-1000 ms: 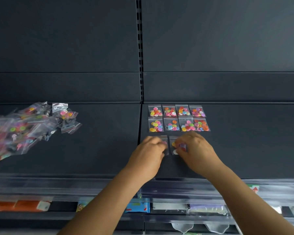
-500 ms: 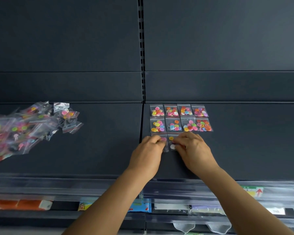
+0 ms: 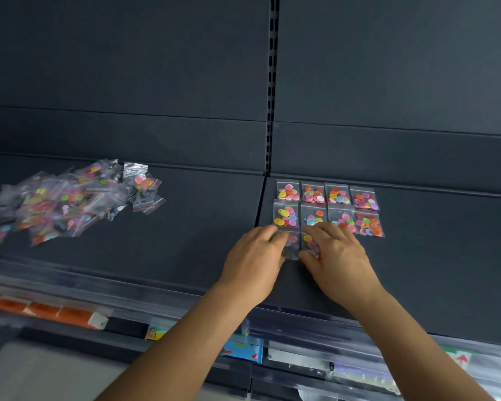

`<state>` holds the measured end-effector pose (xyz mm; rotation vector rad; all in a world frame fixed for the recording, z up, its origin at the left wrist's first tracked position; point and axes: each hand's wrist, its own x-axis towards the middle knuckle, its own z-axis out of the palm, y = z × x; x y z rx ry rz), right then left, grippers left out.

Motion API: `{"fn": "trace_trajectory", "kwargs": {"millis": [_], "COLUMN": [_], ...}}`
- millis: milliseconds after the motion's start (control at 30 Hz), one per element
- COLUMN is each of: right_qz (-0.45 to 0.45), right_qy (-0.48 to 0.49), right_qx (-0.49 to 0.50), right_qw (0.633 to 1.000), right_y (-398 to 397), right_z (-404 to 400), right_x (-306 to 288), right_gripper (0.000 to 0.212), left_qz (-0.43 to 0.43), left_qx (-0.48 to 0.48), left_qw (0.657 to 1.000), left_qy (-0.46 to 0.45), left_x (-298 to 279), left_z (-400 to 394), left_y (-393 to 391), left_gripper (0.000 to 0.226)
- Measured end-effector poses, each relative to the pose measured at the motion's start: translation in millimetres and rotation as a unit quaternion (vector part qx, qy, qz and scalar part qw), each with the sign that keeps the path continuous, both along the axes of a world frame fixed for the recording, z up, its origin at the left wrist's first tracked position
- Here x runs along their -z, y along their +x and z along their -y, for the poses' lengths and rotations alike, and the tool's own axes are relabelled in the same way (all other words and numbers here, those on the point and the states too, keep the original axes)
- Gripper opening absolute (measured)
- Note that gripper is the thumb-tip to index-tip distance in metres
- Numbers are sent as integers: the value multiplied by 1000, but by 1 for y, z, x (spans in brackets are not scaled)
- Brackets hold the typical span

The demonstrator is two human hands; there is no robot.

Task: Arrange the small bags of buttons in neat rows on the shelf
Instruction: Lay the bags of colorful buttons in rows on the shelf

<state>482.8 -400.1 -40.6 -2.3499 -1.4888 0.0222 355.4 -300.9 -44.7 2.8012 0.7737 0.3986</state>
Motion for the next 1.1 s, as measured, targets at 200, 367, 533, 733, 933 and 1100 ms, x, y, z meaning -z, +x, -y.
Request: {"fn": "trace_trajectory", "kwargs": {"millis": [200,367,533,733,933,1100], "right_qz": [2,-4,2,-8,-31,-44], "right_qy": [-11,0,3,2,-2,-3], "right_qx": [-67,-113,-135,-132,-117,-129], "right_qw": [998,994,991,991,993,991], "right_y": [-28,-70,-127,-207,-272,-306], "right_z": [-25,-62,-110,-171,-225,-262], "right_x": [-13,-22,-22,-19,-14,-12], "right_gripper": [62,62,61,59,55,50], "left_qz": [14,23,28,21,11,5], "left_qx": [-72,-122,-153,-156,-159,-184], "left_qw": [997,992,987,987,987,983], "left_qy": [13,29,33,25,9,-11], "left_x": [-13,-20,-21,-16,-9,-3], "left_z": [-16,-47,-90,-151,-209,-249], "left_y": [-41,-92,-152,-232,-297,-332], "left_gripper": [55,55,55,57,58,60]}}
